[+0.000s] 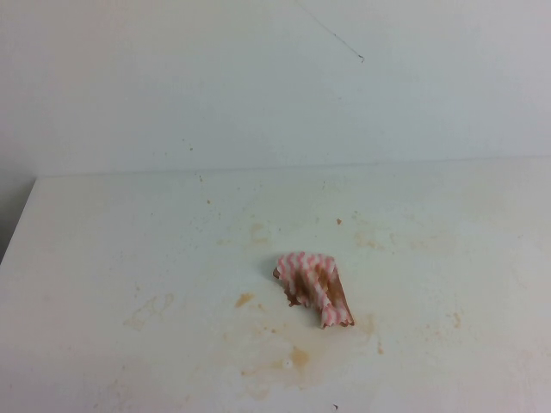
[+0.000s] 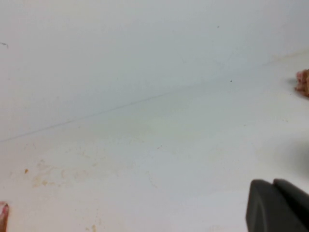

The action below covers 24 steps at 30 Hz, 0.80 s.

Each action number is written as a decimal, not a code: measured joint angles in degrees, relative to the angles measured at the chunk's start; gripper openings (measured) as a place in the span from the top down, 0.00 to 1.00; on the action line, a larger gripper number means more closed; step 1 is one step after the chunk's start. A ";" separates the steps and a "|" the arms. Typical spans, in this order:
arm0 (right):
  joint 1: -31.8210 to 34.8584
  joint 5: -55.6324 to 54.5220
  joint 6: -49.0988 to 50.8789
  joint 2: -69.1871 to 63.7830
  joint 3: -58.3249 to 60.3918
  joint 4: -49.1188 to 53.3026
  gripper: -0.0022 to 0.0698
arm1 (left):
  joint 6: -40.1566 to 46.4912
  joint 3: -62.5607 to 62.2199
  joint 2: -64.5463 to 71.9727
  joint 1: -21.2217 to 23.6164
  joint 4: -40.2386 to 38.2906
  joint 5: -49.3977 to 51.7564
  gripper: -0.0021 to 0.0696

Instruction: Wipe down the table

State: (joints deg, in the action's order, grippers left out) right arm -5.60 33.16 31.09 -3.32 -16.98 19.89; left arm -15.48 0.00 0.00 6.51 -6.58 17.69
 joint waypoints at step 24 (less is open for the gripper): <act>0.00 -3.98 -35.16 4.04 9.88 -18.95 0.97 | 0.00 0.00 0.00 0.00 0.00 0.00 0.97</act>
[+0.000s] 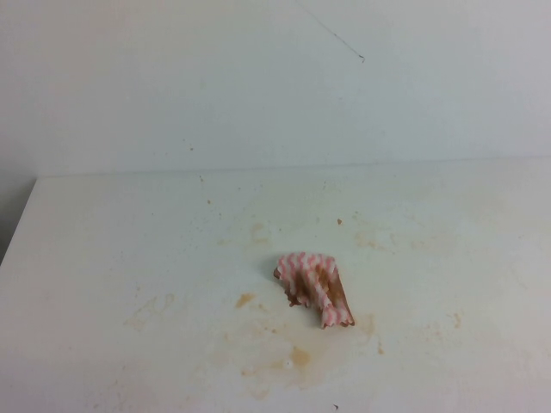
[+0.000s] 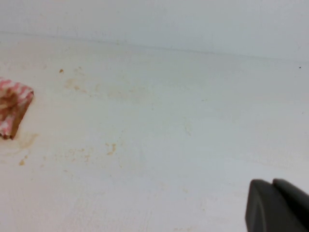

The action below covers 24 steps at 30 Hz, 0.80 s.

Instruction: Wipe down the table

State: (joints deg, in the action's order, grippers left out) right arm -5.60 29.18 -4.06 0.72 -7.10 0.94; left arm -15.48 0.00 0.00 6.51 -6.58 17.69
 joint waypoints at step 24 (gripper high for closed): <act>0.00 -7.93 -0.18 0.00 8.31 -0.34 0.97 | 0.00 0.00 0.00 0.00 0.00 0.00 0.97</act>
